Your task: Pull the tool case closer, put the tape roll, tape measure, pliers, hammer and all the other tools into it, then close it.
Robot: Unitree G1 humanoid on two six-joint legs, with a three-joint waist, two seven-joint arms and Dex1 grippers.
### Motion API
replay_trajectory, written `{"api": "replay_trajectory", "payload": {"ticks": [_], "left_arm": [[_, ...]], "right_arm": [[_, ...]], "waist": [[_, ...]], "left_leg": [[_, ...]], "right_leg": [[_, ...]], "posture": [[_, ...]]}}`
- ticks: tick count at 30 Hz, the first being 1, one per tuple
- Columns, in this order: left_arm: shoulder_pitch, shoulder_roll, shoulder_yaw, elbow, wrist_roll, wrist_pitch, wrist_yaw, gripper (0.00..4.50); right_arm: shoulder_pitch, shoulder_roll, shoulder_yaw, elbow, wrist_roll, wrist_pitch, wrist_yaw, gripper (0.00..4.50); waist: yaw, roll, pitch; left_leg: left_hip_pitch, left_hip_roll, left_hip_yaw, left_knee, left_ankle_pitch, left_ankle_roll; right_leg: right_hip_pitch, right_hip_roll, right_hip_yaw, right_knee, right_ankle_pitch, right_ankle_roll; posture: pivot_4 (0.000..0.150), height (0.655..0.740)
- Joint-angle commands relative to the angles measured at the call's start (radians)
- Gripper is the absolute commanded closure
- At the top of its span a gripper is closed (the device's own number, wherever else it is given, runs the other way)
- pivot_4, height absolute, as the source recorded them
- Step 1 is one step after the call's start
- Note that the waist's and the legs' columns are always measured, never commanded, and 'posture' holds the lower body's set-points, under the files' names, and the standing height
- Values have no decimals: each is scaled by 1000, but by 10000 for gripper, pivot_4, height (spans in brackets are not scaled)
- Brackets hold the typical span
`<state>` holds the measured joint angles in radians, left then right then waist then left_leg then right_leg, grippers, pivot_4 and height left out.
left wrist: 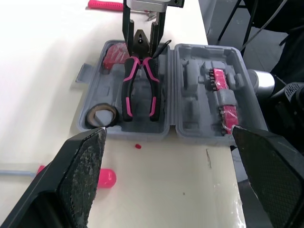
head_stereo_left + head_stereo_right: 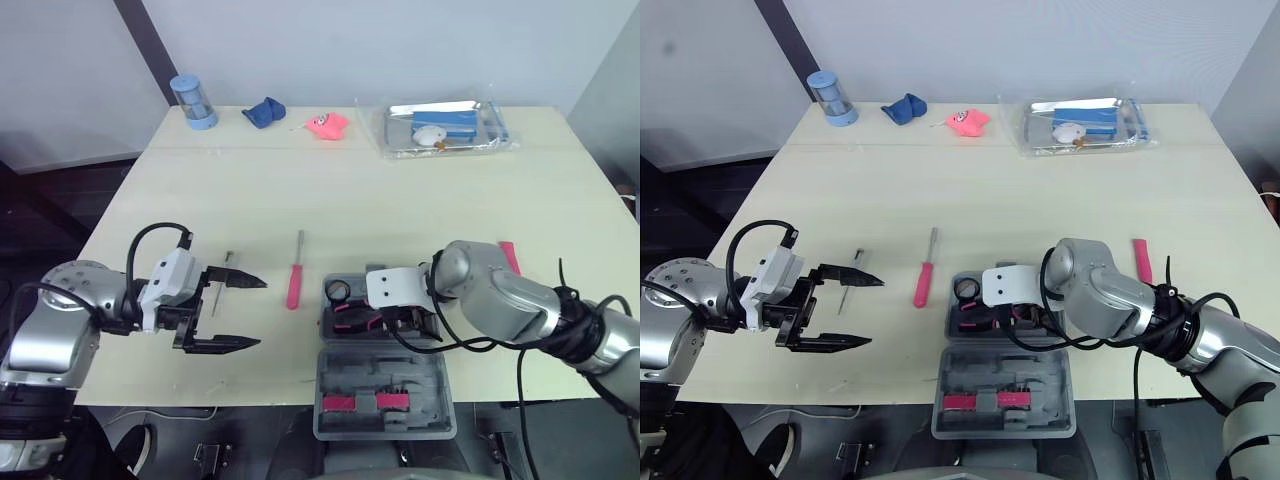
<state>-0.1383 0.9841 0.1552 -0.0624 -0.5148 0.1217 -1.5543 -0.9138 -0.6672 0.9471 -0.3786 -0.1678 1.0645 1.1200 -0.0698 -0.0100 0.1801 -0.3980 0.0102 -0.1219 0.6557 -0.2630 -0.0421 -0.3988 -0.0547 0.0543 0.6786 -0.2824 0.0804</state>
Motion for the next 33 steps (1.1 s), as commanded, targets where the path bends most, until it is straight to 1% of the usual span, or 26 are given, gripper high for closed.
{"api": "replay_trajectory", "payload": {"ticks": [1,9,17,21,33], "left_arm": [[-6,21,13,10,-12,-25,-52,207],[-9,20,3,23,-11,-40,-54,207],[-28,8,-22,24,-13,-39,-49,207],[-29,7,-28,20,-19,-38,-50,207],[-34,9,-35,7,-24,-30,-39,207]], "right_arm": [[-13,28,-6,0,-20,0,-32,33804],[3,57,6,5,-15,12,-60,33804],[66,2,17,0,-44,-49,-83,33804],[86,-1,15,-9,-52,-59,-84,33804],[79,51,-1,6,-67,-63,-91,33804]], "waist": [[0,0,0],[-2,0,0],[1,0,0],[1,0,0],[-2,0,0]], "left_leg": [[0,0,0,0,0,0],[0,0,0,0,0,0],[0,0,0,0,0,0],[0,0,0,0,0,0],[0,0,0,0,0,0]], "right_leg": [[0,0,0,0,0,0],[0,0,0,0,0,0],[0,0,0,0,0,0],[0,0,0,0,0,0],[0,0,0,0,0,0]], "posture": [[1500,7400],[1500,7400],[1500,7400],[1500,7400],[1500,7400]]}}
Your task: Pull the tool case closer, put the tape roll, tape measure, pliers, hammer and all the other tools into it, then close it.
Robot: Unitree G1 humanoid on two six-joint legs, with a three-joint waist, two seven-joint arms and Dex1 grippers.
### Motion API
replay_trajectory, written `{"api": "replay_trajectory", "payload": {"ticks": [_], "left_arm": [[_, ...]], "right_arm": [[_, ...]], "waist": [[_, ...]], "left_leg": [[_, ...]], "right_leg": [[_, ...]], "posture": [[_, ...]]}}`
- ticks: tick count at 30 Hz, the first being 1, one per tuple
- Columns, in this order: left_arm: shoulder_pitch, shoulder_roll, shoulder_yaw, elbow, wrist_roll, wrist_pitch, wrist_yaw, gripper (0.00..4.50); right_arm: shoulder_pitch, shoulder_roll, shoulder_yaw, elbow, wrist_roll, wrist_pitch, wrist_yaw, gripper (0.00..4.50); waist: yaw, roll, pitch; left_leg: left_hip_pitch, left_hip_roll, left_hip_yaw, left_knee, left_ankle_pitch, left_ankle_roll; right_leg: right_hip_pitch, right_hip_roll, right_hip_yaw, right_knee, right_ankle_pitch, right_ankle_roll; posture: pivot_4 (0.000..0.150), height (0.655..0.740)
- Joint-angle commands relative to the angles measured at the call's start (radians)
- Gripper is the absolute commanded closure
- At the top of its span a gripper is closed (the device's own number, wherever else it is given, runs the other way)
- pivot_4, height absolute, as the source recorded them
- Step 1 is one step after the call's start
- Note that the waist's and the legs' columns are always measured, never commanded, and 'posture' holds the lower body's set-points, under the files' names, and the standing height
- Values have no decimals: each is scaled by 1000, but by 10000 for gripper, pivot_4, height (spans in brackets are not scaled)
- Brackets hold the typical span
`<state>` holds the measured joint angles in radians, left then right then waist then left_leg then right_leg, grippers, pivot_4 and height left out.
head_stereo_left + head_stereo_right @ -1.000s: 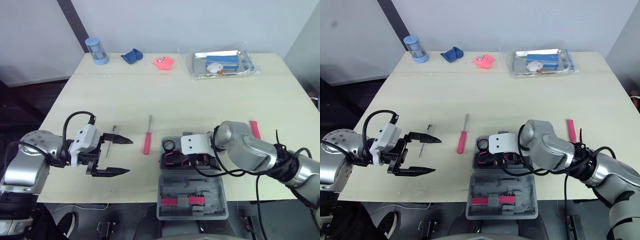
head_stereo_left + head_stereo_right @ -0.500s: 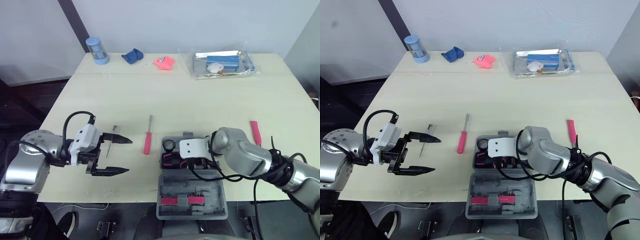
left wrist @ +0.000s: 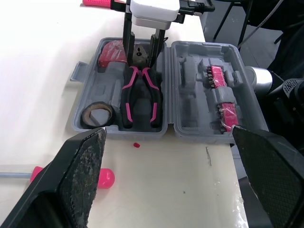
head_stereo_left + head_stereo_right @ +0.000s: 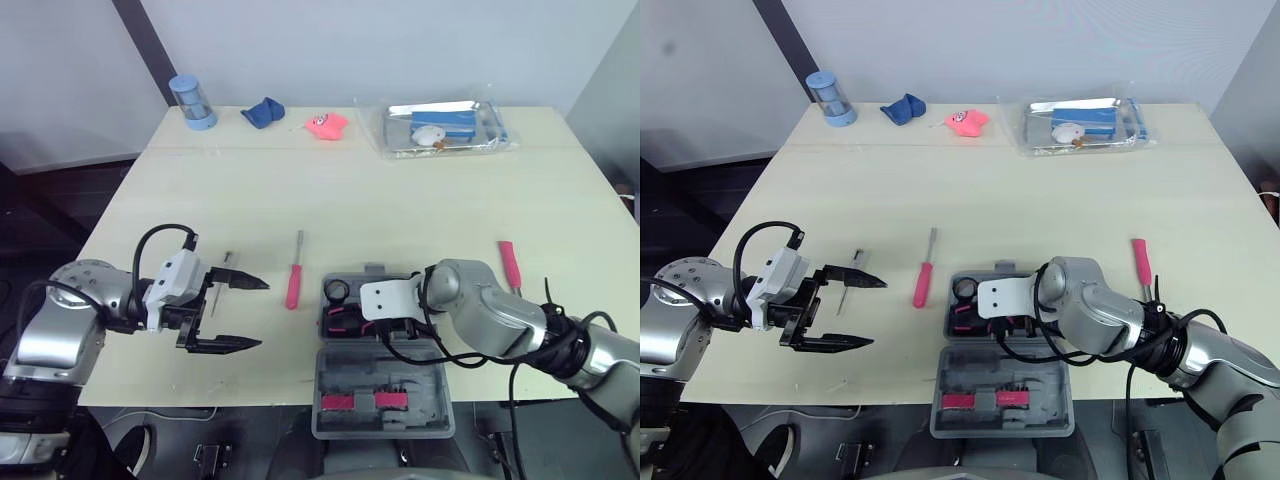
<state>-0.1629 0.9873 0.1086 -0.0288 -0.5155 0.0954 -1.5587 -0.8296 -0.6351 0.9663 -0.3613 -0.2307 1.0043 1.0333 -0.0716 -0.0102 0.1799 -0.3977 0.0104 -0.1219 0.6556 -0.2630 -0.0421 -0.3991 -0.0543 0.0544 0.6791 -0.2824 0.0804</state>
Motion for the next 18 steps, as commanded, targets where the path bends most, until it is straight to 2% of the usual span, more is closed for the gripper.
{"api": "replay_trajectory", "payload": {"ticks": [1,7,8,11,14,18], "left_arm": [[-10,5,12,-29,-23,-2,-33,207],[-14,1,6,-43,-25,10,-24,207],[-13,1,7,-44,-25,11,-24,16],[-8,1,11,-50,-27,15,-23,0],[-4,3,14,-55,-30,20,-20,0],[-1,5,19,-60,-33,26,-17,0]], "right_arm": [[-6,24,-23,-10,-4,-6,-4,33804],[14,22,-32,9,0,-35,0,33804],[18,17,-33,7,4,-40,7,29209],[34,14,-50,8,0,-50,-3,20594],[34,12,-85,6,0,-49,-11,7380],[38,-9,-161,-33,49,-30,20,7380]], "waist": [[-1,0,0],[-1,0,0],[-1,0,0],[1,0,0],[2,0,0],[2,0,0]], "left_leg": [[0,0,0,0,0,0],[0,0,0,0,0,0],[0,0,0,0,0,0],[0,0,0,0,0,0],[0,0,0,0,0,0],[0,0,0,0,0,0]], "right_leg": [[0,0,0,0,0,0],[0,0,0,0,0,0],[0,0,0,0,0,0],[0,0,0,0,0,0],[0,0,0,0,0,0],[0,0,0,0,0,0]], "posture": [[1500,7400],[1500,7400],[1500,7400],[1500,7400],[1500,7400],[1500,7400]]}}
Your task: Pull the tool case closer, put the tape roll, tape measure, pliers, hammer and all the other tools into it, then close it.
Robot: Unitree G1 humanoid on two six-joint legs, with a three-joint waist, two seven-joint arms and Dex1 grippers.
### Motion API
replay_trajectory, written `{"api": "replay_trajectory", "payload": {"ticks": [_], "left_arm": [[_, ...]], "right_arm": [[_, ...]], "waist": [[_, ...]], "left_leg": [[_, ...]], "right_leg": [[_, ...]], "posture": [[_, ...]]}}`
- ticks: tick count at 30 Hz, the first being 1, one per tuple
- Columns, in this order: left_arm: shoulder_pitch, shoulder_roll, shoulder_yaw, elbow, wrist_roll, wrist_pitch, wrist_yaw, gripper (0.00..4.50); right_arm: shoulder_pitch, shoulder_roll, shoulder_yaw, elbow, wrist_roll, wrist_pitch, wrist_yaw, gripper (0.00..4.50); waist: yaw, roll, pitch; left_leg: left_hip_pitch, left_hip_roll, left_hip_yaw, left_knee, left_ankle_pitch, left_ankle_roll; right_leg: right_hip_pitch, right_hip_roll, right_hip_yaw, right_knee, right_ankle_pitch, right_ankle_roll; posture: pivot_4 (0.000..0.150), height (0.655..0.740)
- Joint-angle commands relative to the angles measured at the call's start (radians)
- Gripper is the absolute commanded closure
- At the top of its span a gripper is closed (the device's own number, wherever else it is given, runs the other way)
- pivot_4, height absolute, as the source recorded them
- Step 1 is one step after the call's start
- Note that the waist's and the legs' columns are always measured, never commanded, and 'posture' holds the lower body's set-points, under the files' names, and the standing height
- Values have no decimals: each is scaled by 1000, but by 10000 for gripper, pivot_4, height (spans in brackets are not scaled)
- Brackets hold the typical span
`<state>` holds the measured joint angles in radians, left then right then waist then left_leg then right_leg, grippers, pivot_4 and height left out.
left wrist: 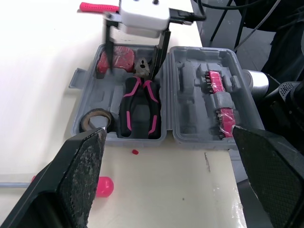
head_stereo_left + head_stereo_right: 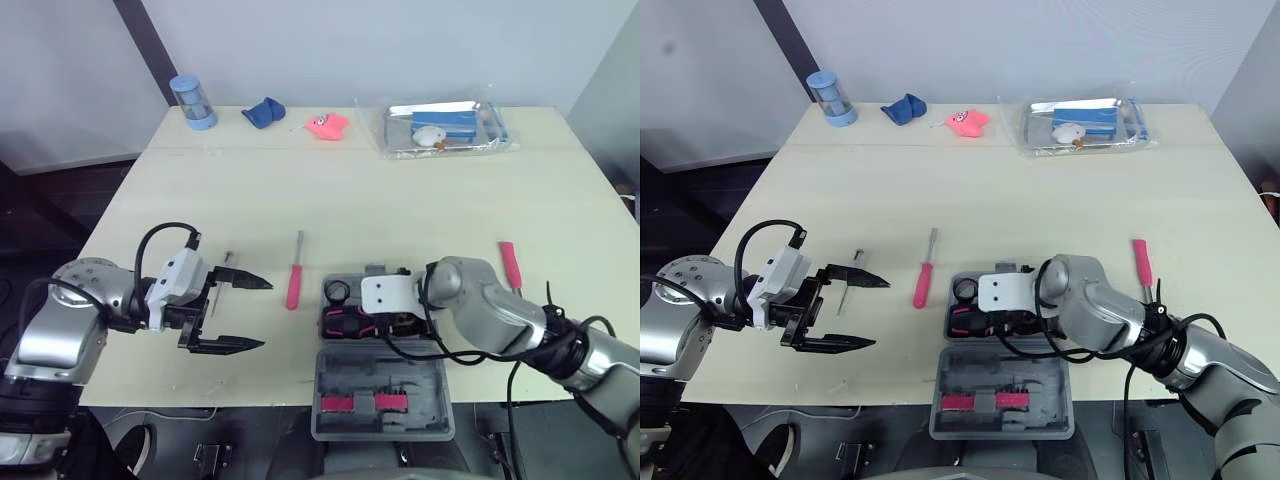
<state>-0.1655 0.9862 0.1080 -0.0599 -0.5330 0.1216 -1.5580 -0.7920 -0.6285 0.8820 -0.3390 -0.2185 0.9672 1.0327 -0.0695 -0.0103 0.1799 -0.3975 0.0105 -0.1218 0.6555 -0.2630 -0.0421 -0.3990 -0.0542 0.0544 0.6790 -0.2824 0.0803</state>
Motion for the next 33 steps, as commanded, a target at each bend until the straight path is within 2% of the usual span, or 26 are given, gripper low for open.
{"api": "replay_trajectory", "payload": {"ticks": [1,7,14,17,20,23,28,33], "left_arm": [[2,8,20,-28,-17,1,-17,0],[1,10,23,-26,-19,5,-15,0],[-13,5,21,-21,-26,13,-14,0],[-16,2,19,-21,-28,14,-15,0],[-18,0,18,-21,-30,15,-14,0],[-19,-3,18,-22,-32,16,-14,0],[-26,-12,11,-20,-30,16,-11,0],[-29,-18,11,-17,-28,13,-11,0]], "right_arm": [[2,-19,-101,-66,57,12,31,7380],[-36,11,-253,-100,199,91,76,7380],[70,47,-459,-57,342,-13,43,7380],[166,60,-518,-35,388,-129,39,15528],[251,90,-540,3,410,-247,20,28379],[320,123,-533,68,403,-382,0,43103],[379,156,-514,208,362,-579,-21,44114],[398,163,-478,303,314,-657,-24,44114]], "waist": [[0,0,0],[-1,0,0],[4,0,0],[3,0,0],[1,0,0],[-2,0,0],[1,0,0],[0,0,0]], "left_leg": [[0,0,0,0,0,0],[0,0,0,0,0,0],[0,0,0,0,0,0],[0,0,0,0,0,0],[0,0,0,-1,0,0],[0,0,1,-1,0,0],[1,0,1,-1,0,0],[1,0,1,-1,0,0]], "right_leg": [[0,0,0,0,0,0],[0,0,0,0,0,0],[1,0,0,0,0,0],[0,0,0,0,0,0],[0,0,0,0,0,0],[0,0,0,0,0,0],[1,0,0,0,0,0],[1,0,0,0,0,0]], "posture": [[1500,7400],[1500,7400],[1500,7400],[1500,7400],[1500,7400],[1500,7400],[1500,7400],[1500,7400]]}}
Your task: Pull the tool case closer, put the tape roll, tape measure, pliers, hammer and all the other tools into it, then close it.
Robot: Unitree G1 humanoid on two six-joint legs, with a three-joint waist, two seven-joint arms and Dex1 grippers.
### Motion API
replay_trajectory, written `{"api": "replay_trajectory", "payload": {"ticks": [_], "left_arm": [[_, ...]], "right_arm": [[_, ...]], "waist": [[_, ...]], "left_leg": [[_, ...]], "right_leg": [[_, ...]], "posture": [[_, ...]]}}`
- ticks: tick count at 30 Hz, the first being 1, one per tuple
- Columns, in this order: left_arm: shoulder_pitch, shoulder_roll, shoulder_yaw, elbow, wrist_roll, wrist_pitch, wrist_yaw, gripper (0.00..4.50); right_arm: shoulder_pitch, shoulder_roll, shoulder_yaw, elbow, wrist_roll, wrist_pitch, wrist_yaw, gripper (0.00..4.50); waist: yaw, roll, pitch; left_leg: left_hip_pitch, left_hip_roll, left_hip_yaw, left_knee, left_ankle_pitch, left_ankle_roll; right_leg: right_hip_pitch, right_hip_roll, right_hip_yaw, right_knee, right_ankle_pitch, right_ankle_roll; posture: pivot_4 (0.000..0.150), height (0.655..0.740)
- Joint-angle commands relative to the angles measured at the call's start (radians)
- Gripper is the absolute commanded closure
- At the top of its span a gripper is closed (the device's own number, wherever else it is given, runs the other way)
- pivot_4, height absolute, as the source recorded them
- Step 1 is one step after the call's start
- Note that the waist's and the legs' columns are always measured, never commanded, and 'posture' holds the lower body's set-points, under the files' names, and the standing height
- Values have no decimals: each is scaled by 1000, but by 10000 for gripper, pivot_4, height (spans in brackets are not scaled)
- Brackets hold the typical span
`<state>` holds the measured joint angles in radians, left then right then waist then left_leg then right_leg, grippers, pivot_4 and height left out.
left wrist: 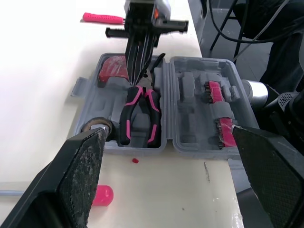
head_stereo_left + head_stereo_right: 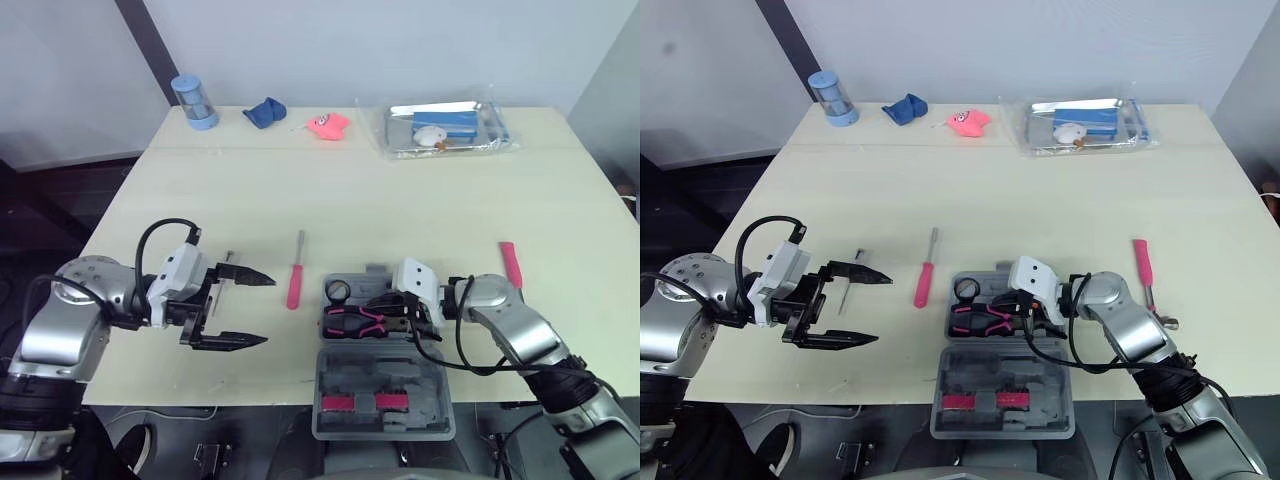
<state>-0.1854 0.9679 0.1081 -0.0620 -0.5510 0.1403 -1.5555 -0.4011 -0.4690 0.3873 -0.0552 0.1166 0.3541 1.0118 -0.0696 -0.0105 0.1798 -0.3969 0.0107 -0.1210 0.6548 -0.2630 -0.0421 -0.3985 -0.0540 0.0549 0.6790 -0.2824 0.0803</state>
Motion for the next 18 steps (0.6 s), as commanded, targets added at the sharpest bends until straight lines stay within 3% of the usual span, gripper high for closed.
{"api": "replay_trajectory", "payload": {"ticks": [1,7,11,14,18], "left_arm": [[-9,-1,11,-14,-8,-6,-13,0],[-3,-7,12,-17,-7,-8,-9,0],[3,-16,11,-18,-4,-12,-5,0],[12,-24,12,-22,-3,-12,2,0],[30,-34,13,-25,-4,-14,10,0]], "right_arm": [[10,3,31,48,-41,-40,-10,44114],[22,-34,116,134,-133,81,-13,44114],[13,-31,145,180,-155,142,-29,44114],[8,-35,164,199,-173,191,-40,44114],[8,-38,163,197,-176,189,-54,44114]], "waist": [[-1,0,0],[0,-1,-1],[2,-2,-3],[4,-2,-6],[6,-2,-16]], "left_leg": [[0,0,0,0,0,0],[2,0,0,0,0,0],[7,0,0,0,0,0],[20,0,0,-3,0,0],[21,0,0,-3,0,0]], "right_leg": [[0,0,0,0,0,0],[1,0,0,0,0,0],[7,0,0,0,0,0],[20,0,0,-3,-1,-1],[21,0,0,-3,-1,-1]], "posture": [[1500,7400],[1500,7400],[1500,7400],[1500,7400],[1500,7400]]}}
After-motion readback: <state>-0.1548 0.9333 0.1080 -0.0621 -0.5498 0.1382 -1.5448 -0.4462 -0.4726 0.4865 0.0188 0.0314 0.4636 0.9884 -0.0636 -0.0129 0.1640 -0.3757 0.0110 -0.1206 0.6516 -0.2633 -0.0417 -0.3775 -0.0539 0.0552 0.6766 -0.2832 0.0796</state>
